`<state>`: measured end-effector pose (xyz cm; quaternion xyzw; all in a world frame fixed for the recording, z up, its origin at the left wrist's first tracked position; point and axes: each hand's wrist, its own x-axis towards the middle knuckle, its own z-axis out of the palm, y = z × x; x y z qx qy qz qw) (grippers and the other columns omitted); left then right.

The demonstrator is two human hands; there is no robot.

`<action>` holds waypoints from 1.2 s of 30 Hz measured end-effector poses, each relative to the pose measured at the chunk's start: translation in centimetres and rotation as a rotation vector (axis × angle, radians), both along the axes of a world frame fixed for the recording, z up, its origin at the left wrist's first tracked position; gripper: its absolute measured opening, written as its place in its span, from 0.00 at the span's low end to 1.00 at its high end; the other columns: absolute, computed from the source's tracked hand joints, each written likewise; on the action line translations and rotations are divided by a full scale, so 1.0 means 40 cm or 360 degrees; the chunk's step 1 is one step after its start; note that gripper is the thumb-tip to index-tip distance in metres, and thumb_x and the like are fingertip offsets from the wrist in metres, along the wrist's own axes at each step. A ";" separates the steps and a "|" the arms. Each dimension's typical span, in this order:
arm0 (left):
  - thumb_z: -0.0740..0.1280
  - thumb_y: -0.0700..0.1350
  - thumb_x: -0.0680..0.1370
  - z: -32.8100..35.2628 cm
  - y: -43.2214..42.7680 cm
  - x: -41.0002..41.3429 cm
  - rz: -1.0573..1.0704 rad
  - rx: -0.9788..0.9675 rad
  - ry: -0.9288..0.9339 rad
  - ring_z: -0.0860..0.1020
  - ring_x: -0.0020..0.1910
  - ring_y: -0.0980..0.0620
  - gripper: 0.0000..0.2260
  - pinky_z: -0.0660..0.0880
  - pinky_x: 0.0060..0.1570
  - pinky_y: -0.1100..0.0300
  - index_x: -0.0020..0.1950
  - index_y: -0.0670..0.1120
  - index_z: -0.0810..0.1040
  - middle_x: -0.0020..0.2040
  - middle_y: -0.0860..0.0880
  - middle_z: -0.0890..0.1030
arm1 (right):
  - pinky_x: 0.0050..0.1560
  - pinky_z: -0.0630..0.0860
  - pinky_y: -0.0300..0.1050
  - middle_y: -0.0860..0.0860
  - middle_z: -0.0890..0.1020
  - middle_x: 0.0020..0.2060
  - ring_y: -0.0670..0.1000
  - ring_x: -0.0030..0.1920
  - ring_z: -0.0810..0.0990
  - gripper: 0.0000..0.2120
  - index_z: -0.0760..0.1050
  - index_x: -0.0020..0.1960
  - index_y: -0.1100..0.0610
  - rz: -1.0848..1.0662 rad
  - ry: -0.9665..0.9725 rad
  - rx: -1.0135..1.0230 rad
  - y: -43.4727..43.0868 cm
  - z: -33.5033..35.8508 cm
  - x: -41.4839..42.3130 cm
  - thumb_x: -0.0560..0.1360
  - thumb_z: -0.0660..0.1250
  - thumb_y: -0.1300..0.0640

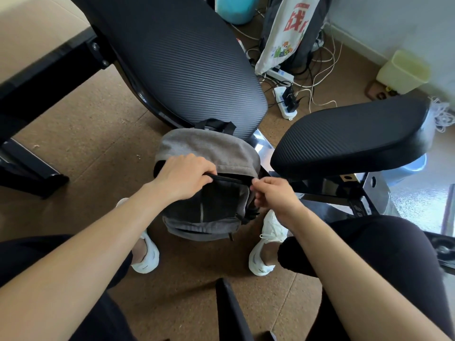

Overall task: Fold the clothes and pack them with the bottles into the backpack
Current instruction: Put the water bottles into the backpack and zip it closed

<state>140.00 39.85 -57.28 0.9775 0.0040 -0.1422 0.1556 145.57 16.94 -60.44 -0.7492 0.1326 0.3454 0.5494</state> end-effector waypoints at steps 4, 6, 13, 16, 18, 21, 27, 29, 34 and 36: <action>0.66 0.48 0.81 -0.001 -0.033 0.002 0.0040 -0.0133 -0.0146 0.79 0.60 0.49 0.12 0.74 0.50 0.53 0.62 0.60 0.81 0.59 0.56 0.84 | 0.34 0.75 0.35 0.50 0.76 0.27 0.45 0.28 0.75 0.17 0.80 0.42 0.64 0.0414 -0.0318 -0.0136 0.007 0.082 0.007 0.83 0.65 0.53; 0.70 0.51 0.77 -0.003 -0.059 0.002 0.0030 -0.0296 -0.0201 0.79 0.60 0.51 0.14 0.76 0.52 0.54 0.62 0.59 0.81 0.59 0.58 0.83 | 0.32 0.74 0.35 0.50 0.76 0.28 0.46 0.29 0.75 0.18 0.81 0.41 0.62 0.0487 -0.0335 -0.0172 0.002 0.091 0.013 0.82 0.66 0.51; 0.77 0.57 0.71 -0.062 -0.155 0.007 0.0046 -0.0514 -0.0504 0.82 0.47 0.49 0.16 0.73 0.39 0.57 0.53 0.50 0.82 0.47 0.54 0.83 | 0.30 0.68 0.35 0.51 0.75 0.28 0.43 0.27 0.71 0.16 0.75 0.35 0.57 0.0597 -0.0484 -0.0040 0.005 0.108 0.039 0.81 0.69 0.53; 0.73 0.58 0.74 -0.078 -0.181 0.021 0.0196 -0.0460 -0.0681 0.82 0.39 0.47 0.11 0.65 0.33 0.59 0.45 0.51 0.82 0.39 0.52 0.83 | 0.34 0.68 0.37 0.50 0.76 0.31 0.44 0.30 0.70 0.14 0.80 0.39 0.57 0.0775 -0.0474 -0.0031 -0.002 0.112 0.041 0.82 0.67 0.52; 0.74 0.55 0.75 -0.081 -0.192 0.029 0.0289 -0.0444 -0.0732 0.83 0.37 0.47 0.08 0.65 0.33 0.60 0.45 0.52 0.84 0.38 0.52 0.84 | 0.36 0.71 0.36 0.50 0.79 0.32 0.44 0.33 0.74 0.16 0.83 0.43 0.57 0.0739 -0.0448 0.0013 -0.007 0.120 0.050 0.83 0.64 0.51; 0.76 0.56 0.74 -0.078 -0.190 0.035 0.0473 -0.0549 -0.0594 0.84 0.43 0.50 0.07 0.76 0.36 0.56 0.48 0.56 0.86 0.43 0.54 0.87 | 0.44 0.76 0.40 0.50 0.85 0.41 0.43 0.41 0.80 0.10 0.84 0.46 0.56 0.0556 -0.0628 -0.0122 -0.023 0.098 0.077 0.80 0.65 0.56; 0.75 0.55 0.75 -0.082 -0.180 0.024 0.0637 -0.0711 -0.0444 0.84 0.45 0.54 0.05 0.81 0.45 0.51 0.46 0.56 0.86 0.43 0.56 0.87 | 0.46 0.77 0.55 0.48 0.77 0.45 0.52 0.46 0.77 0.14 0.72 0.52 0.52 0.1061 -0.1027 -0.0631 -0.003 -0.005 0.016 0.71 0.74 0.52; 0.74 0.56 0.75 -0.073 -0.184 0.017 0.0583 -0.0669 -0.0461 0.83 0.45 0.54 0.05 0.80 0.43 0.52 0.47 0.56 0.86 0.43 0.56 0.86 | 0.43 0.75 0.55 0.48 0.77 0.42 0.55 0.44 0.77 0.10 0.70 0.47 0.54 0.0969 -0.1113 -0.0604 0.006 -0.014 0.019 0.72 0.72 0.57; 0.71 0.58 0.78 -0.026 -0.140 0.011 0.0665 -0.0432 -0.0544 0.78 0.39 0.54 0.08 0.72 0.38 0.56 0.48 0.55 0.83 0.38 0.57 0.82 | 0.46 0.77 0.55 0.50 0.80 0.43 0.57 0.45 0.79 0.08 0.74 0.47 0.53 0.0855 -0.1089 -0.0738 0.002 -0.009 0.040 0.72 0.66 0.64; 0.70 0.57 0.79 -0.019 -0.078 0.002 0.0885 -0.0480 -0.0488 0.76 0.41 0.55 0.08 0.70 0.41 0.56 0.49 0.54 0.83 0.40 0.57 0.80 | 0.46 0.77 0.56 0.51 0.79 0.42 0.59 0.45 0.78 0.08 0.73 0.46 0.54 0.0753 -0.1040 -0.0817 -0.005 -0.012 0.052 0.72 0.64 0.66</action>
